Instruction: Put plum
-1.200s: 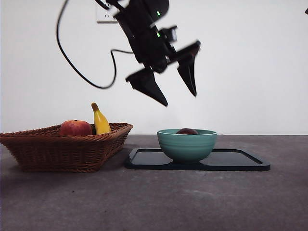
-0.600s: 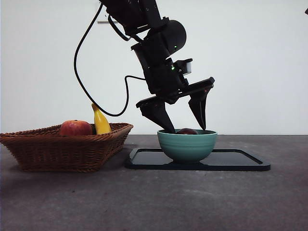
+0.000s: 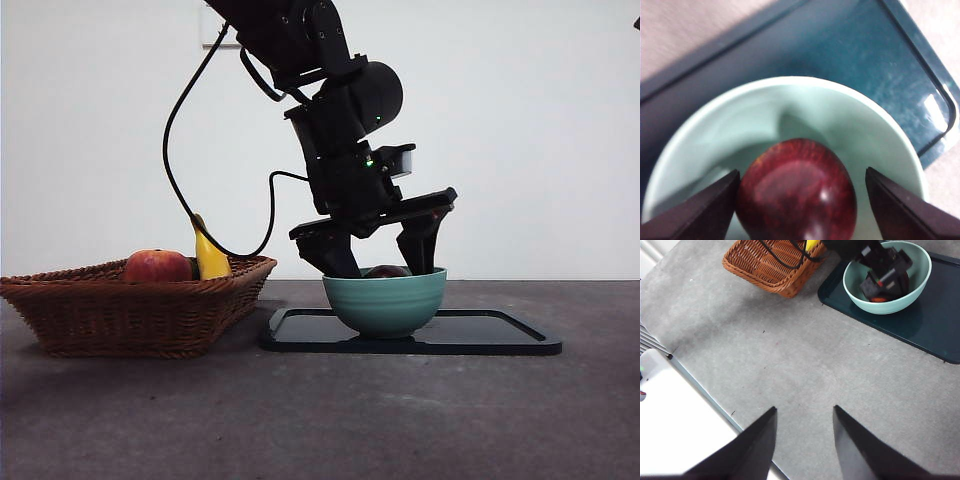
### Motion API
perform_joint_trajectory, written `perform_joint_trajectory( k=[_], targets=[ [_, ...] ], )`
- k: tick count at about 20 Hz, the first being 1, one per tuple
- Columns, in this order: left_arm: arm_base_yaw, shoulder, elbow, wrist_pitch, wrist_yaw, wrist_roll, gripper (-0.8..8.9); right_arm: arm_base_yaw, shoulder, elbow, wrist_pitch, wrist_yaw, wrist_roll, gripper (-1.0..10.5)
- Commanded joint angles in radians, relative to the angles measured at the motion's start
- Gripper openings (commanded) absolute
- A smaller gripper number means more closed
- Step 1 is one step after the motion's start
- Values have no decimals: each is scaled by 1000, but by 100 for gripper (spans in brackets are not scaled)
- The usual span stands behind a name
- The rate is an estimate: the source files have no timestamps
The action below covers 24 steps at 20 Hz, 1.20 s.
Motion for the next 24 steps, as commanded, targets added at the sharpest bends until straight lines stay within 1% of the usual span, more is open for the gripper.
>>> perform_joint_trajectory(
  k=[1,5,8,10,14,17,19,24],
  targets=[
    [-16,30,31,4,0,20,394,5,3,8,9,-2,-2,179],
    [-19,30,31,-8,-3,27,236,5,3,8,10,-2,-2,179],
    [-20,28,38,-26,-3,42,235,5,3,8,10,-2,-2,179],
    [-18,26,71,-66,-3,45,235,5,3,8,10,-2,-2,179],
    [-7,23,231,-171,-3,45,235,5,3,8,9,-2,-2,179],
    [2,-5,348,-219,-3,45,235,5,3,8,9,-1,-3,179],
    [13,-45,391,-239,-3,47,235,5,3,8,9,5,-5,179],
    [78,-213,394,-284,-3,48,235,5,3,8,8,6,-5,179]
  ],
)
